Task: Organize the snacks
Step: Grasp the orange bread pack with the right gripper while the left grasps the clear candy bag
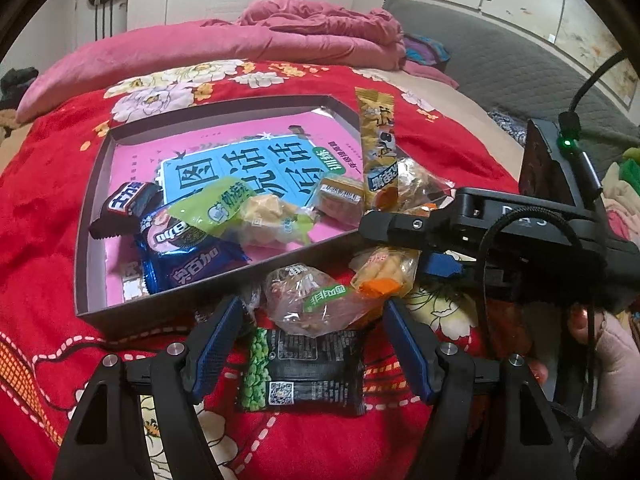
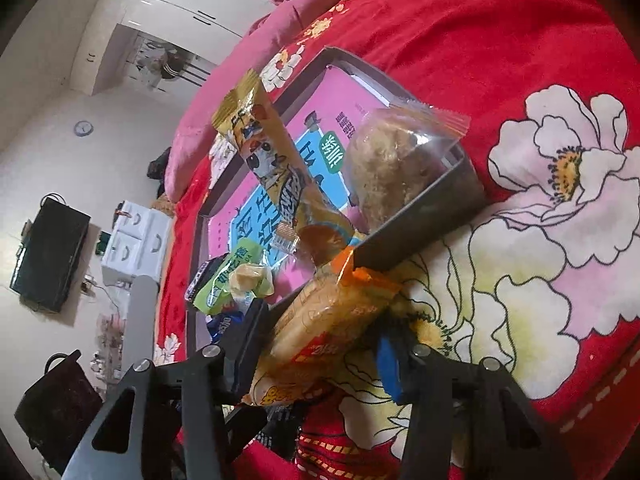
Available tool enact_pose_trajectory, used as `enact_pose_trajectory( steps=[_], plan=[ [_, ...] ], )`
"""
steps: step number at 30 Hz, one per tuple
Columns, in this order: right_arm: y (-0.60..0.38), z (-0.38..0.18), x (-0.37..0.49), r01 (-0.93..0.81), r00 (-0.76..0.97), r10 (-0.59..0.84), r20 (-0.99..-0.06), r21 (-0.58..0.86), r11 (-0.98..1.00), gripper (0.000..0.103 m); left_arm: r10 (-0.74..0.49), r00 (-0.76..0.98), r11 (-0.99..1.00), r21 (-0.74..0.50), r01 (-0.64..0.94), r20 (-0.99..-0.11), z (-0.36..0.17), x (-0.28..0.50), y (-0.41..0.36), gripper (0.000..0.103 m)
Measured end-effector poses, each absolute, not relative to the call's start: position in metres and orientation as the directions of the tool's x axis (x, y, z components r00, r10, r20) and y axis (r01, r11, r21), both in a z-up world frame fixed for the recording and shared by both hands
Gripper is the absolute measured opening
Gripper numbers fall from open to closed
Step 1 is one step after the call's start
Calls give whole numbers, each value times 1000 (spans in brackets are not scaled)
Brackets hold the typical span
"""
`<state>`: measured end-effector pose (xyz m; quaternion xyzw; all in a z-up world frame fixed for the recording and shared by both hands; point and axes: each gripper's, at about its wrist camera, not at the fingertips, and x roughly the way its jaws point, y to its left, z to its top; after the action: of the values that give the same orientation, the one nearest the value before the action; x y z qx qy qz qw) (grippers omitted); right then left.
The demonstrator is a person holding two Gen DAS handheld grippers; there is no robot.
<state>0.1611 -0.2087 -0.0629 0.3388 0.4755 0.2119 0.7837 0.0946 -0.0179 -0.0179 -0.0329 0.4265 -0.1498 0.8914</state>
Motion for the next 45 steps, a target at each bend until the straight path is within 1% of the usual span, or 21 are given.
enact_pose_trajectory(
  steps=[4, 7, 9, 11, 13, 15, 19, 26, 27, 28, 33, 37, 45],
  plan=[
    [-220, -60, 159, -20, 480, 667, -571, 752, 658, 45, -291, 598, 955, -187, 231, -746, -18, 96, -19, 74],
    [-228, -57, 157, -28, 497, 648, -577, 736, 677, 44, -293, 606, 955, -201, 216, -739, -18, 98, -18, 74],
    [-230, -55, 155, -36, 502, 638, -584, 723, 690, 37, -302, 610, 953, -226, 200, -733, -18, 101, -16, 74],
    [-230, -54, 154, -42, 503, 635, -586, 717, 695, 37, -307, 612, 952, -239, 192, -729, -18, 102, -16, 74],
    [-231, -53, 153, -49, 503, 629, -592, 707, 705, 37, -314, 610, 949, -249, 192, -727, -18, 104, -16, 70],
    [-230, -53, 154, -53, 503, 628, -594, 704, 709, 37, -332, 595, 943, -264, 202, -731, -19, 105, -18, 61],
    [-229, -52, 153, -62, 504, 626, -595, 698, 713, 37, -316, 593, 948, -231, 218, -741, -19, 104, -25, 59],
    [-229, -49, 149, -76, 505, 622, -599, 687, 723, 36, -314, 586, 948, -216, 234, -747, -17, 102, -26, 54],
    [-229, -49, 148, -77, 505, 621, -599, 685, 724, 36, -318, 586, 947, -217, 238, -745, -16, 101, -26, 51],
    [-230, -50, 147, -79, 506, 618, -601, 682, 727, 36, -323, 587, 945, -221, 241, -742, -16, 101, -25, 37],
    [-229, -44, 141, -99, 516, 598, -613, 651, 752, 35, -365, 575, 931, -273, 243, -732, -13, 101, -18, 38],
    [-230, -39, 138, -109, 524, 588, -617, 636, 764, 34, -371, 572, 929, -277, 248, -732, -13, 100, -18, 38],
    [-232, -34, 134, -120, 530, 576, -622, 618, 777, 33, -403, 587, 915, -304, 265, -702, -5, 95, -13, 37]
  ],
)
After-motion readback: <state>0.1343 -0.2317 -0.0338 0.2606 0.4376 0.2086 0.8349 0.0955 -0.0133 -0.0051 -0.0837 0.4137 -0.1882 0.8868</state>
